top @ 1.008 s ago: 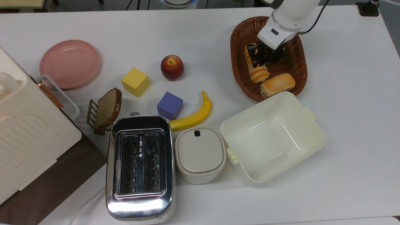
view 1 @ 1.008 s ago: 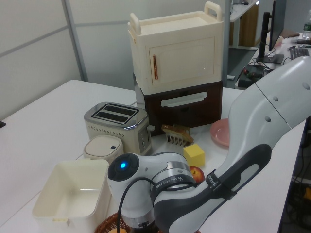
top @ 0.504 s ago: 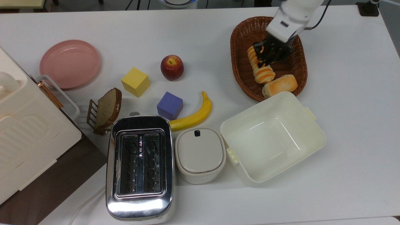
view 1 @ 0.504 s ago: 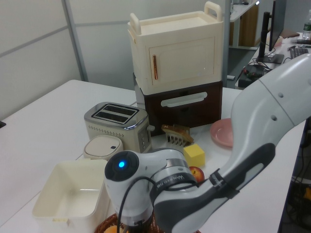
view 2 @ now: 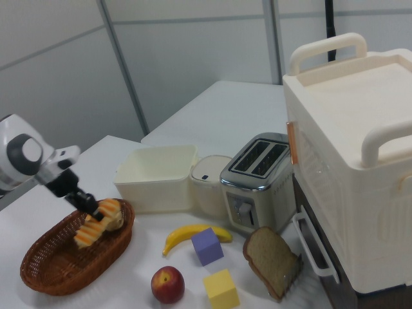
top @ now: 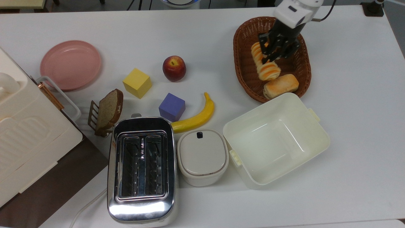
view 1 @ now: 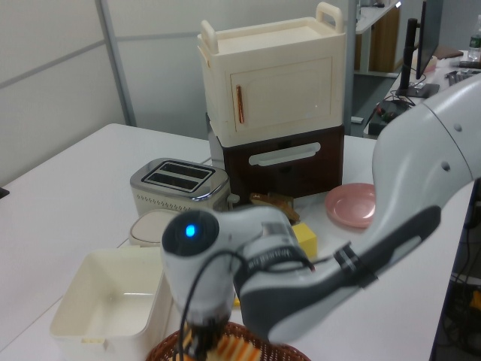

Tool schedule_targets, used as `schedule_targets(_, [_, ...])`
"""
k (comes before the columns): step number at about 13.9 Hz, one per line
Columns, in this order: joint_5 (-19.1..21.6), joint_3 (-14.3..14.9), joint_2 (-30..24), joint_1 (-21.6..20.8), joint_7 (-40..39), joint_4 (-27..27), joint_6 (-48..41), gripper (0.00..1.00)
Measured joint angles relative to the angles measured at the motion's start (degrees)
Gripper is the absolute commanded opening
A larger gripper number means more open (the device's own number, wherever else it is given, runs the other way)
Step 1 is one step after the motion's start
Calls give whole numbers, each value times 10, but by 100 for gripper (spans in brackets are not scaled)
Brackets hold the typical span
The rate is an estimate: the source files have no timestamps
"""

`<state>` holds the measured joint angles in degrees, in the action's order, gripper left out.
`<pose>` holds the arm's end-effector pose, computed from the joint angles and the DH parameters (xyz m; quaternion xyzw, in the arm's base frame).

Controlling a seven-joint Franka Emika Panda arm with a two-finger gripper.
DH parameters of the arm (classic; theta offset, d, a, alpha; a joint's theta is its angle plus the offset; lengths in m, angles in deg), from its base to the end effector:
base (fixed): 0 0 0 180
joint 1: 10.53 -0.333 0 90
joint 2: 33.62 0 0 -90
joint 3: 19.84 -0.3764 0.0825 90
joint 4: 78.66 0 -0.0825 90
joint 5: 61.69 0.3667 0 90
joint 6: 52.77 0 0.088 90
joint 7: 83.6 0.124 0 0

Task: Put the bread on the table
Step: 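Lift the bread roll out of the basket and carry it beside the basket, then lower the bread roll onto the table and open the gripper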

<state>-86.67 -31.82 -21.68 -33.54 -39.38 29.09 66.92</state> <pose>0.5185 0.3200 0.4568 0.9856 0.0253 0.1097 0.1262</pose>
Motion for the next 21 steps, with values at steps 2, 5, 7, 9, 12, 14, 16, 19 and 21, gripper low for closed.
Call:
schedule_targets(2, [-3, 34, -2, 18, -4, -15, 0, 4])
schedule_targets(5, [-3, 94, -17, 49, -42, -31, 0, 4])
schedule_targets(7, [-3, 127, -27, 63, -70, -32, 0, 4])
schedule_targets(9, [-3, 139, -30, 73, -84, -31, 0, 4])
schedule_targets(12, [-3, 136, -30, 71, -86, -26, 0, 4])
schedule_targets(14, [-3, 132, -30, 67, -86, -22, 0, 4])
schedule_targets(16, [-3, 131, -30, 63, -86, -22, 0, 4])
schedule_targets(19, [-3, 117, -30, 62, -86, -22, 0, 13])
schedule_targets(21, [-3, 110, -30, 62, -86, -20, 0, 77])
